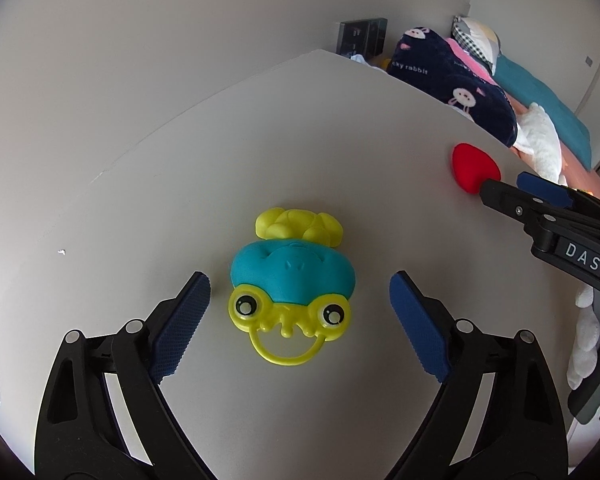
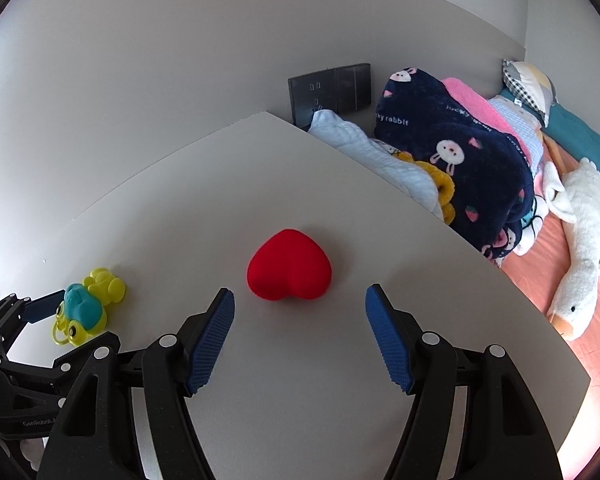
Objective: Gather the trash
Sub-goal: 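Grasp the teal frog toy with the left gripper while the right grasps the red heart, then lift the frog toy and red heart and carry them over the black bin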
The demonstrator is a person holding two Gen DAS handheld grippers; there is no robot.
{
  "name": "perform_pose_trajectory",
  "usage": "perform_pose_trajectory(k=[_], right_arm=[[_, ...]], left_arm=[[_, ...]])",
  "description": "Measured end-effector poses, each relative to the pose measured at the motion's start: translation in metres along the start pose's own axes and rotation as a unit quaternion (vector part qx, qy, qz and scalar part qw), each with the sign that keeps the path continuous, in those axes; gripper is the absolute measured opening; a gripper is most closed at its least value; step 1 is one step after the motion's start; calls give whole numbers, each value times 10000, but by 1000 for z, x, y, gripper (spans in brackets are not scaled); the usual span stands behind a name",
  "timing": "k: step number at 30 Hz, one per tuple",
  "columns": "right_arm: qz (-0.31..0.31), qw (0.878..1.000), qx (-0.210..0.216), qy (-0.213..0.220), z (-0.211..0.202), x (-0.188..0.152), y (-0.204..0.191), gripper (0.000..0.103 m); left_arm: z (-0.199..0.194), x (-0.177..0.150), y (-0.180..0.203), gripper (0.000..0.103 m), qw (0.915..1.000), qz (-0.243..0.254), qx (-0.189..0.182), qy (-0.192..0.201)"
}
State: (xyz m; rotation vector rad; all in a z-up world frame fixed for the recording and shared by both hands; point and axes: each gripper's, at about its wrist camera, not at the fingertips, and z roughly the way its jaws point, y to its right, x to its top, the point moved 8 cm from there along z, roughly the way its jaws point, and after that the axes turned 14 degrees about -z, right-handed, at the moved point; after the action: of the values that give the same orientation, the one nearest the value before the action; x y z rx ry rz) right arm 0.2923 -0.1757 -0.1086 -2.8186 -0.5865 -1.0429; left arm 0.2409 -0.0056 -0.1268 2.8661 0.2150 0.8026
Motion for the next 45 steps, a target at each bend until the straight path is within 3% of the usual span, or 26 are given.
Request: perform_pose_trajectory(k=[7, 9, 11, 14, 27, 45], right_arm=[[-21, 9997, -54, -229, 25, 12, 4, 69], [-2, 9996, -18, -287, 28, 11, 4, 64], [-56, 9995, -56, -290, 28, 11, 4, 50], [-44, 9995, -38, -326, 27, 10, 5, 50], [-15, 9994, 79, -343, -7, -13, -5, 50], [182, 9998, 59, -46, -109, -62, -6, 50]], left_arm=[[5, 7, 1, 79, 10000, 60, 1, -16], [5, 8, 1, 75, 10000, 86, 18, 8], [5, 9, 1, 67, 9999, 104, 11, 26], [3, 10, 1, 56, 9999, 150, 3, 71], [-11, -1, 7, 56, 9998, 130, -69, 133], [-70, -47, 60, 56, 9968, 650, -398, 228]])
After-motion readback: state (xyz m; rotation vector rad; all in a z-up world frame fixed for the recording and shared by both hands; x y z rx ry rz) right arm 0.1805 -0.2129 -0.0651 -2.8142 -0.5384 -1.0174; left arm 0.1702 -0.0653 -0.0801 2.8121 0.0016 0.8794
